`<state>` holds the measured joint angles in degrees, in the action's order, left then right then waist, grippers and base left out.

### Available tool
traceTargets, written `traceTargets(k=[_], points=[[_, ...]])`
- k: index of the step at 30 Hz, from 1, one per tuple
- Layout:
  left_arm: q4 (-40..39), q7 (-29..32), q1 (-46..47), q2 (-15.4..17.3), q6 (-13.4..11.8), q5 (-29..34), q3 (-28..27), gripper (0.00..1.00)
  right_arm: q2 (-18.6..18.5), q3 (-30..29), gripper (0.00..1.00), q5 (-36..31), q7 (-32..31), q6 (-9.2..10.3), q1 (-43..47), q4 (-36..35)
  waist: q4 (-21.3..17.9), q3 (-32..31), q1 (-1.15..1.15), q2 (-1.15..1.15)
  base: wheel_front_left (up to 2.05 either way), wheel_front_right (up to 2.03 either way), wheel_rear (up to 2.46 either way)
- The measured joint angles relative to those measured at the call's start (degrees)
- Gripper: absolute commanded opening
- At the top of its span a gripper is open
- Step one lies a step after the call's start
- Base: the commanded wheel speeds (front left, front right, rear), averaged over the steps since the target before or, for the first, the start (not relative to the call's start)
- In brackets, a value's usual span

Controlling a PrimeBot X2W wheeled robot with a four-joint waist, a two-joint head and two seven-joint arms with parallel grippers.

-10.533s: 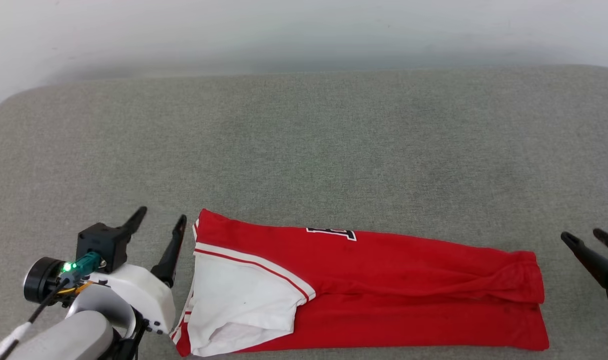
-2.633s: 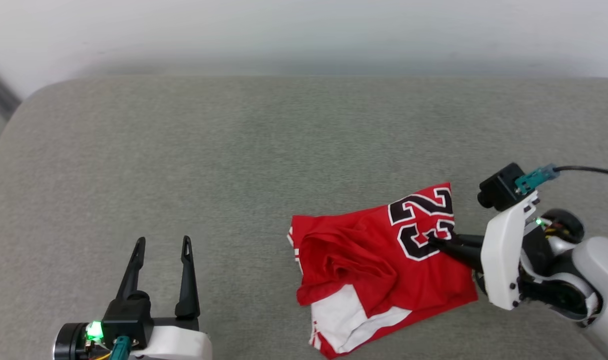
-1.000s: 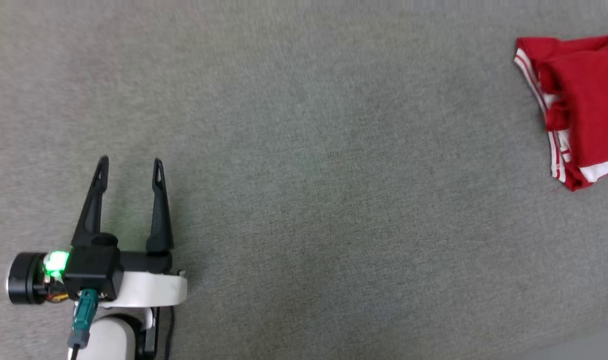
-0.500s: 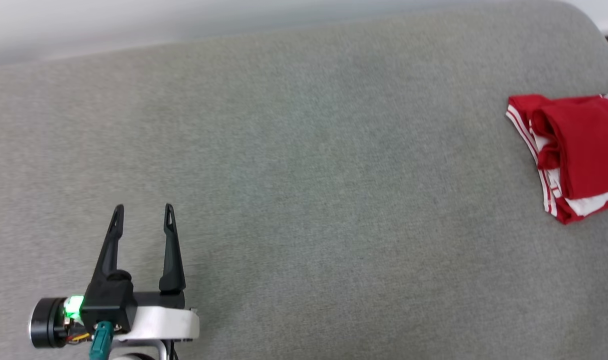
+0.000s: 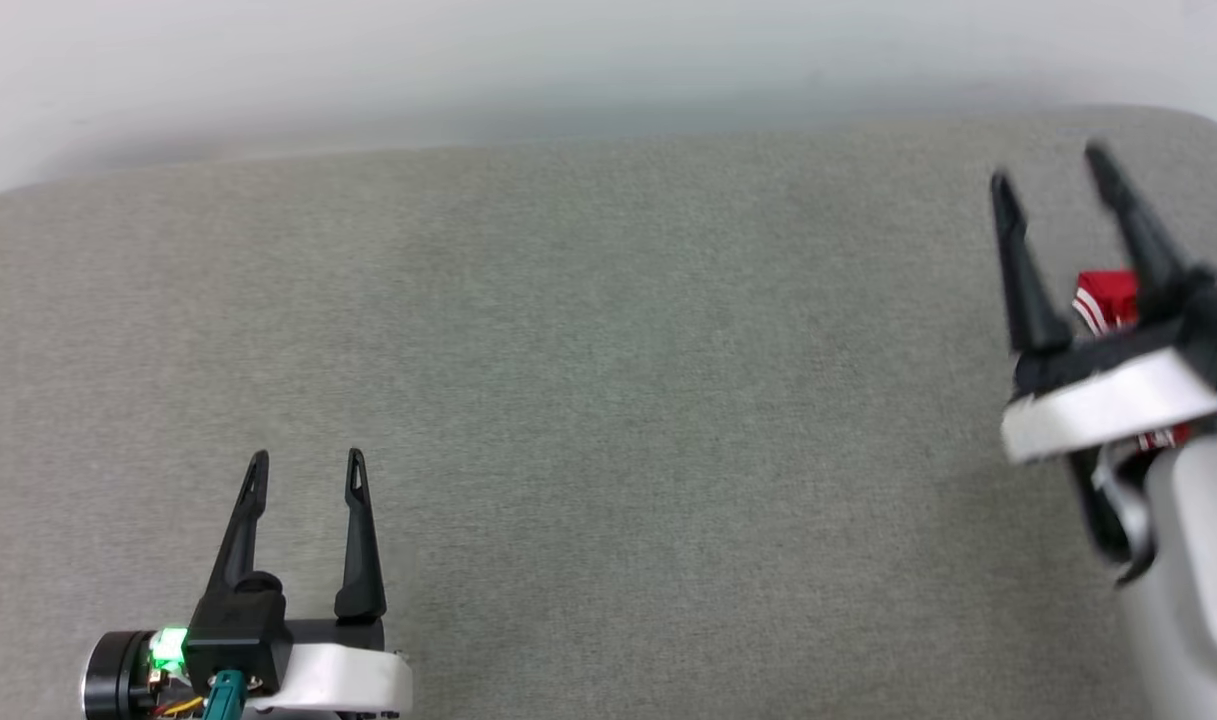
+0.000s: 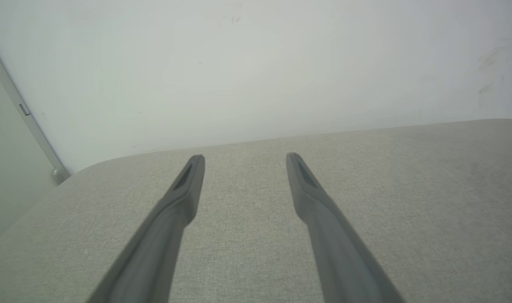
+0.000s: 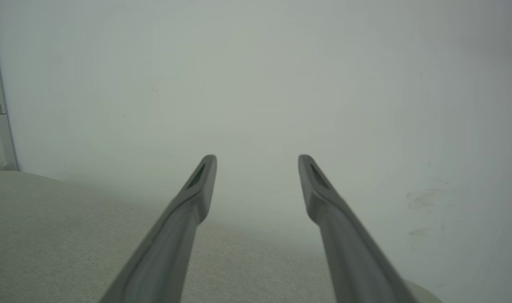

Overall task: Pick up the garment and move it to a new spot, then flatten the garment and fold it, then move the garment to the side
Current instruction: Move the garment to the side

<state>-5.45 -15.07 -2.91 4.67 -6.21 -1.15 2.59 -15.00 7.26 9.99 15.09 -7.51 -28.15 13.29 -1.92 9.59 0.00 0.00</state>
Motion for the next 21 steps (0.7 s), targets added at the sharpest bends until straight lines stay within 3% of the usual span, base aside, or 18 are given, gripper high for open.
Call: traceTargets(k=[7, 21], points=[[0.45, 0.00, -1.52, -0.24, 0.00, -0.02, -0.11, 1.00, 6.03, -3.22, 1.00, 0.40, -0.01, 0.00, 11.28, -3.50, 1.66, -2.49, 0.00, 0.00, 0.00, 0.00, 0.00], [1.97, 0.00, -5.31, -0.71, 1.01, -0.23, 0.27, 1.00, 10.91, -7.11, 1.00, -2.01, 0.00, 0.00, 27.97, -9.11, 3.33, -7.61, 0.00, 0.00, 0.00, 0.00, 0.00]])
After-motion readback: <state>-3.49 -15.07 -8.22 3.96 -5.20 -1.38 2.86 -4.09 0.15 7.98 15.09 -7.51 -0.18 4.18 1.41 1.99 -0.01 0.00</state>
